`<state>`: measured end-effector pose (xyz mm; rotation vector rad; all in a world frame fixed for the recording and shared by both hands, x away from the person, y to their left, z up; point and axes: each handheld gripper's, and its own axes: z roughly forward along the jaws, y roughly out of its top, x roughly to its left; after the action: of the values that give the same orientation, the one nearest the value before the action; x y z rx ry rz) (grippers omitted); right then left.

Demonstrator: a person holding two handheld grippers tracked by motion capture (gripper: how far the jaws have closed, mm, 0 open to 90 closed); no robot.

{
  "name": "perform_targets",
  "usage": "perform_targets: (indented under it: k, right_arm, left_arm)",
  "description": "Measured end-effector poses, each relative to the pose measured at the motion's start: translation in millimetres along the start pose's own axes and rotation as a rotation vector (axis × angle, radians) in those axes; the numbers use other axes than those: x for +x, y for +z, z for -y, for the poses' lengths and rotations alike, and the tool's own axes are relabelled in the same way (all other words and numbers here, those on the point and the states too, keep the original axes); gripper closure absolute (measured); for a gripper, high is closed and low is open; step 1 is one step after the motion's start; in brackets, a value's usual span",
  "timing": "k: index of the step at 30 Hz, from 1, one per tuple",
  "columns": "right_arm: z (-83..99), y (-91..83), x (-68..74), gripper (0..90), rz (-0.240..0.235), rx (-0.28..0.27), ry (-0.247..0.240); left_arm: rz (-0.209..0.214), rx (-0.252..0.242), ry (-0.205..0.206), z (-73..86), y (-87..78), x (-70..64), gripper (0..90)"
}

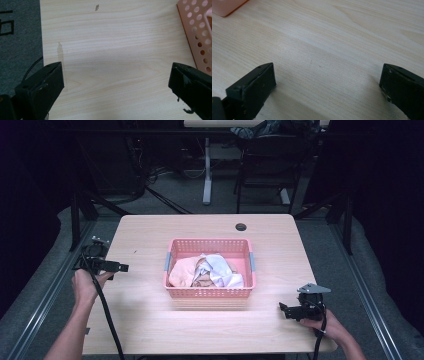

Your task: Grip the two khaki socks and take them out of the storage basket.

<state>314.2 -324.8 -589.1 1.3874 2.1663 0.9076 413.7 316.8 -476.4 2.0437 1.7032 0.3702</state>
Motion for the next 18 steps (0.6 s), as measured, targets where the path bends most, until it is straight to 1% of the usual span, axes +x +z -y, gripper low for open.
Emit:
perform_targets:
  k: [3,11,12,15,18]
  right_arm:
    - [0.0,0.1,-0.1,0.0,0.002,-0.002,-0.001]
    - [0.0,0.0,0.0,0.0,0.0,0.001,0.0]
    - [0.1,0.3,-0.2,0.0,-0.003,-0.002,0.0]
    - [0.0,0.2,-0.1,0.0,-0.003,0.0,0.001]
    - [0.1,0.2,-0.1,0.0,0.0,-0.001,-0.001]
  left_arm:
    - [-0.008,-0.001,0.013,-1.3,-0.3,-2.3,0.0]
    - [-0.001,-0.009,0.033,-3.7,-0.6,-9.0,0.0]
    - [0.008,-0.006,0.045,-5.5,-1.3,-11.4,0.0]
    - [0.016,-0.007,0.058,-9.5,-1.4,-17.4,0.0]
    - [0.026,-0.019,0.075,-14.1,-3.9,-25.4,0.0]
